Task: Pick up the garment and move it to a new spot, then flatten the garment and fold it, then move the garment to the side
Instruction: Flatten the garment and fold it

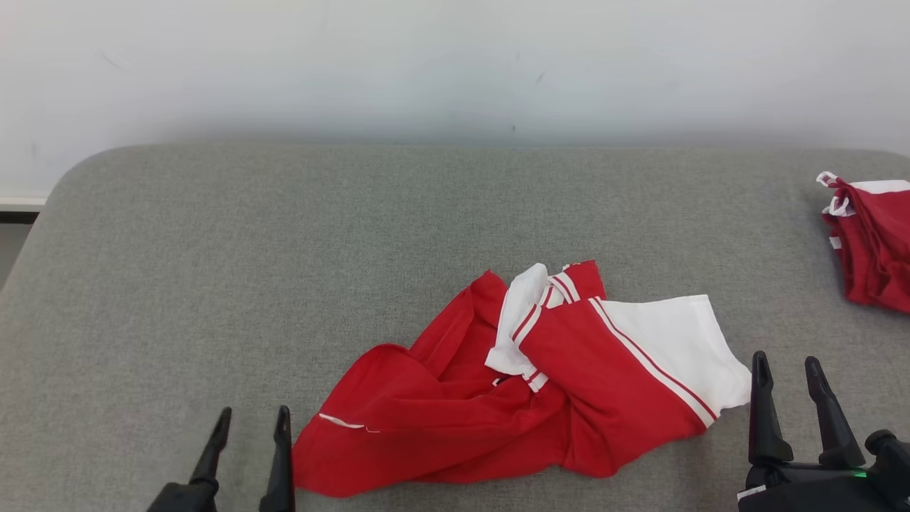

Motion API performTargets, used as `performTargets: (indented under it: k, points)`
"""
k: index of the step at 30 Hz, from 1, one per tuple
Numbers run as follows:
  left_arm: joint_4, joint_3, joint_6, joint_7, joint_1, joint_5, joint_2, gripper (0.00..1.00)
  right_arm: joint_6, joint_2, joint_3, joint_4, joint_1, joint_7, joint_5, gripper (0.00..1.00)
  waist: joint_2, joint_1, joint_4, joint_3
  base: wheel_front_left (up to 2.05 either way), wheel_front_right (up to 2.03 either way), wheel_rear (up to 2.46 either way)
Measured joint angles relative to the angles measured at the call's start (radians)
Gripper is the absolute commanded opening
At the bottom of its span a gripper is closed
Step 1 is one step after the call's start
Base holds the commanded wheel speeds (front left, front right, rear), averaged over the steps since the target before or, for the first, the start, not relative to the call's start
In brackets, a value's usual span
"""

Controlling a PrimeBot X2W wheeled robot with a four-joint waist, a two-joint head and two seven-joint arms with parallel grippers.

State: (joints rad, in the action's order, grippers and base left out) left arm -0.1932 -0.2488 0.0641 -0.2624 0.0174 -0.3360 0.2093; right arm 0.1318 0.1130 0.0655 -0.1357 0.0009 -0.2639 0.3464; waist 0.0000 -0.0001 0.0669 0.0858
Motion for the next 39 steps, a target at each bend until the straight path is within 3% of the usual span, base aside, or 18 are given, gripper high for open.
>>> performTargets:
  k: [11,20,25,30,39]
  points:
    - [0.083,0.158,-0.026,0.000,-0.033,0.087,-0.052,1.00,0.000,0.002,-0.013,-0.001,0.021,0.000,0.000,1.00,-0.0001,0.0000,-0.033,-0.047,0.00,0.00,0.00]
    - [0.103,0.214,-0.074,0.000,-0.070,0.130,-0.089,1.00,0.000,0.009,-0.010,-0.001,0.051,0.000,0.000,1.00,-0.0001,0.0001,-0.054,-0.060,0.00,0.00,0.00]
    - [0.102,0.231,-0.100,0.000,-0.074,0.157,-0.109,1.00,0.000,0.041,-0.086,-0.013,0.032,0.000,-0.007,1.00,0.0000,0.0001,-0.051,-0.061,0.00,0.00,0.00]
    - [0.097,0.236,-0.117,0.000,-0.058,0.172,-0.121,1.00,0.000,0.097,-0.226,-0.072,-0.064,0.014,-0.007,1.00,-0.0001,0.0001,-0.037,-0.059,0.00,0.00,0.00]
    - [0.080,0.226,-0.136,0.000,-0.031,0.187,-0.141,1.00,0.000,0.149,-0.493,-0.229,-0.328,0.188,0.034,1.00,0.0000,0.0002,0.014,-0.048,0.00,0.00,0.00]
